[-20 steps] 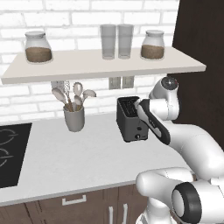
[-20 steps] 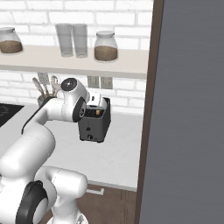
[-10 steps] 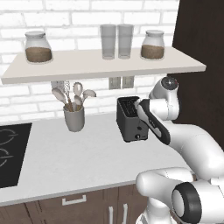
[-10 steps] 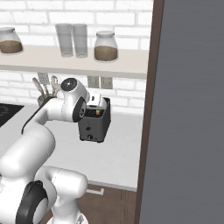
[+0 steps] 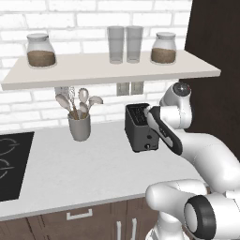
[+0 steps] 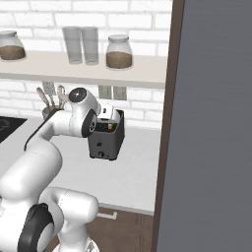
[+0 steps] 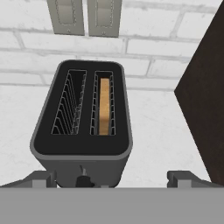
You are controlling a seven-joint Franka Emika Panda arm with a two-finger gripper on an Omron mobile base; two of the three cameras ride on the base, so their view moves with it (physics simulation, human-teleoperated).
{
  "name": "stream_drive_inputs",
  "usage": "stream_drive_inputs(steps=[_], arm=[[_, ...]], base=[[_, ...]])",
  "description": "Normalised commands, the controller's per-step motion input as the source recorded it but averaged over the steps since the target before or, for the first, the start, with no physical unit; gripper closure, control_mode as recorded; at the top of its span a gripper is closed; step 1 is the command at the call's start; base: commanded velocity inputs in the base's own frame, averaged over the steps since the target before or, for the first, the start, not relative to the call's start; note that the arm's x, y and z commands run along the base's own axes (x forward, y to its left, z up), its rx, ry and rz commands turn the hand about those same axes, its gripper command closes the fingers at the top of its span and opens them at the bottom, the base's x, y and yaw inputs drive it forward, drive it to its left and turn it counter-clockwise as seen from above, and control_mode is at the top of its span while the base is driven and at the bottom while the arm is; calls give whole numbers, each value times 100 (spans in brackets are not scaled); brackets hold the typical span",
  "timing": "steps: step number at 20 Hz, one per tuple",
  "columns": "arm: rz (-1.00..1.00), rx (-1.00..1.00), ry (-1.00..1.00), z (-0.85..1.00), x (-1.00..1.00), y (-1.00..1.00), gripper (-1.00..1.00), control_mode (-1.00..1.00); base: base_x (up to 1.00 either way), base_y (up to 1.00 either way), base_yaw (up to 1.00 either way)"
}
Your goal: Start the toaster. Once the lever pops up, take the bread to the plate on the dining counter.
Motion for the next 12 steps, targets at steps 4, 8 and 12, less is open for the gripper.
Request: stream_drive_inputs(steps=[4, 8, 12], arm=[[0, 0, 0, 0, 0, 0, -100, -100], [0, 0, 0, 0, 0, 0, -100, -100], [0, 0, 0, 0, 0, 0, -100, -100]], base=[[0, 0, 0], [0, 0, 0], [0, 0, 0]])
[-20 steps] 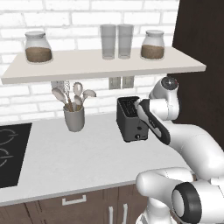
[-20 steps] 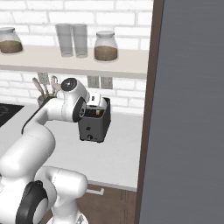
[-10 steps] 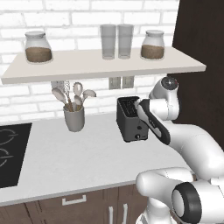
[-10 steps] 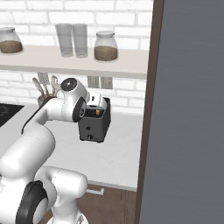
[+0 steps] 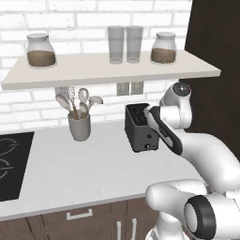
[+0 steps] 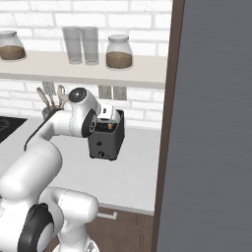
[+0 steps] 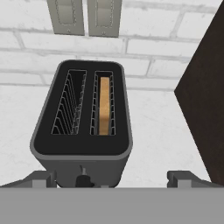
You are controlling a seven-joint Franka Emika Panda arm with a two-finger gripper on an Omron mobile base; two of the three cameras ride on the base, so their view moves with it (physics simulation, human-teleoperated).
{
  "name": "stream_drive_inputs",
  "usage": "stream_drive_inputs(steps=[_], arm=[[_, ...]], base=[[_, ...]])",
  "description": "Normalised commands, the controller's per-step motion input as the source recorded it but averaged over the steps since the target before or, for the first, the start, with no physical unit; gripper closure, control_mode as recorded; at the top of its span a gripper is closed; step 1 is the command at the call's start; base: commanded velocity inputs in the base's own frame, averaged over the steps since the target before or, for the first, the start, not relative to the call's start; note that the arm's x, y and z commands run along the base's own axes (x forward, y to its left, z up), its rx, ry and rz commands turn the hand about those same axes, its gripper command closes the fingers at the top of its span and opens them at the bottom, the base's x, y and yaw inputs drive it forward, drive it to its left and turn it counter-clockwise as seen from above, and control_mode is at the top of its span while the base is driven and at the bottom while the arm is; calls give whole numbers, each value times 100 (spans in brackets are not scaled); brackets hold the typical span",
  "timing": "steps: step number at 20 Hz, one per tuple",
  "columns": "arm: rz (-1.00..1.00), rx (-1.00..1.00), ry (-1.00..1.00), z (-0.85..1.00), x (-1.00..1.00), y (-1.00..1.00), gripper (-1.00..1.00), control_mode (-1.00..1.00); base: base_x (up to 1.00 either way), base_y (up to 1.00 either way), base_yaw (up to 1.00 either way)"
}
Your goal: Start the toaster. Once the lever pops up, take the bread to the plate on the dining counter.
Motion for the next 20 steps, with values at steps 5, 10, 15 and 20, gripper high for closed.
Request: stream_drive_inputs(steps=[5, 10, 15, 20], arm=[[0, 0, 0, 0, 0, 0, -100, -100], [0, 0, 0, 0, -1, 0, -100, -100], [0, 0, 0, 0, -1, 1, -100, -100], [0, 0, 1, -2, 3, 26, -100, -100]], base=[[0, 0, 0], [0, 0, 0], [0, 0, 0], [0, 0, 0]])
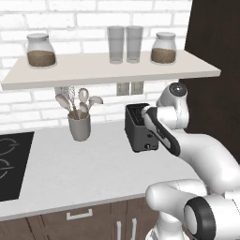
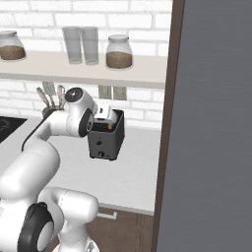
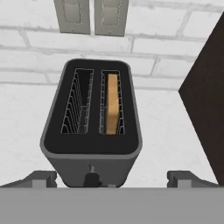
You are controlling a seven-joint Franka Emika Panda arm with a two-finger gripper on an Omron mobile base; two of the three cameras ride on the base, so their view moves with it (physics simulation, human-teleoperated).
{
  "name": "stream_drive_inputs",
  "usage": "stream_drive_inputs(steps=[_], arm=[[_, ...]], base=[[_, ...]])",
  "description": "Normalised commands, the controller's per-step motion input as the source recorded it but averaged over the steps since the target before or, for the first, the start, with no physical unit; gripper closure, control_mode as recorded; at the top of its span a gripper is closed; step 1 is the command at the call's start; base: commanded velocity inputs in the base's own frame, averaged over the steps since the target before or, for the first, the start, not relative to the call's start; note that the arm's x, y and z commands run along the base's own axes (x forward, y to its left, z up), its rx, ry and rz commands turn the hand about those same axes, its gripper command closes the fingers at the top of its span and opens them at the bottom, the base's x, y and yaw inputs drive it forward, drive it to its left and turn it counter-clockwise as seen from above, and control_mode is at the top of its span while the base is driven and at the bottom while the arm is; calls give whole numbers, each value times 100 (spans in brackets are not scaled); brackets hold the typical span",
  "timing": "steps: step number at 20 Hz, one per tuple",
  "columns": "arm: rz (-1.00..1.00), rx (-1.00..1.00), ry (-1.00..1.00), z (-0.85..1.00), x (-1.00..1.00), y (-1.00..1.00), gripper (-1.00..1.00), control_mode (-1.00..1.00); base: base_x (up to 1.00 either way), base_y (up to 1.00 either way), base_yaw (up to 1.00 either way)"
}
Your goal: Start the toaster. Once the lever pops up, take the bread to the plate on the dining counter.
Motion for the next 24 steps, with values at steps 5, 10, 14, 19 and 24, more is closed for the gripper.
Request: stream_drive_inputs(steps=[5, 10, 14, 19, 24], arm=[[0, 0, 2, -15, 14, 13, -100, -100], [0, 0, 3, -16, 23, -7, -100, -100], [0, 0, 5, -15, 22, -26, -100, -100], [0, 0, 1, -10, 23, -22, -100, -100], [0, 0, 1, -18, 30, 0, -100, -100]], base=[[0, 0, 0], [0, 0, 0], [0, 0, 0], [0, 0, 0], [0, 0, 0]])
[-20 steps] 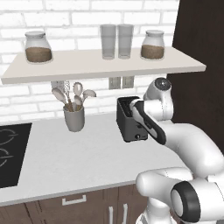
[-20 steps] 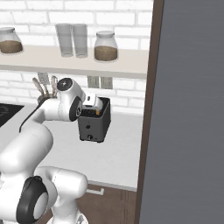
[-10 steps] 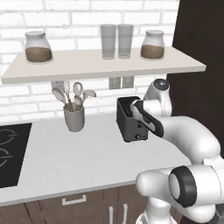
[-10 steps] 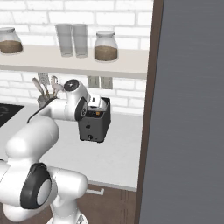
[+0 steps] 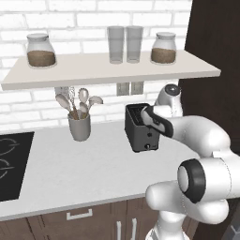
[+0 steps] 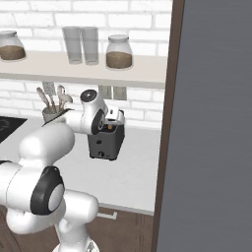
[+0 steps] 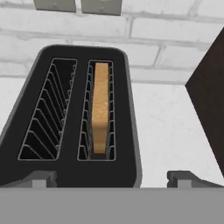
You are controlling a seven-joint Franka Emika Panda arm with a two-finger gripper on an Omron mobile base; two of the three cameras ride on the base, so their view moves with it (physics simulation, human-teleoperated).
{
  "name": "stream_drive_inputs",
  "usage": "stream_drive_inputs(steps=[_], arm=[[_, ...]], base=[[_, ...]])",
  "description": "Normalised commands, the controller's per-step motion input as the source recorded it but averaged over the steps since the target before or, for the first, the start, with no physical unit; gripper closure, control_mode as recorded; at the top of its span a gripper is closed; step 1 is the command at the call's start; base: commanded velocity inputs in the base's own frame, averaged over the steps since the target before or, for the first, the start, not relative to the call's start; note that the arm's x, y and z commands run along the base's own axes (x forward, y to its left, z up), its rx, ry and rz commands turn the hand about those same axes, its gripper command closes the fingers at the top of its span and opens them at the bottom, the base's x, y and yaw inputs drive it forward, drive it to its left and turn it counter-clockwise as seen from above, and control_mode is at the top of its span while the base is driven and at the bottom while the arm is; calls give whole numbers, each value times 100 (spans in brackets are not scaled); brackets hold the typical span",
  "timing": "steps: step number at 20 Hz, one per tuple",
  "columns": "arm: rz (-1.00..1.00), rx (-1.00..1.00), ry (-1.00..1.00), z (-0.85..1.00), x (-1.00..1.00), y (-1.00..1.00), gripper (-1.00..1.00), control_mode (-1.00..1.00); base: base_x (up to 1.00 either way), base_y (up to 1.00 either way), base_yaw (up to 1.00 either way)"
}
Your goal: Start the toaster. Once the lever pops up, take the bread to the plate on the dining counter.
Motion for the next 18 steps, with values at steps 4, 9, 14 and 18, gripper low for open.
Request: stream_drive_inputs(steps=[4, 9, 14, 18], arm=[[0, 0, 0, -18, 19, 0, -100, -100], [0, 0, 0, -8, 23, 0, -100, -100], [0, 1, 0, 0, 27, 0, -100, -100], [0, 3, 0, 0, 17, 11, -100, -100]], base=[[0, 0, 0], [0, 0, 0], [0, 0, 0], [0, 0, 0]])
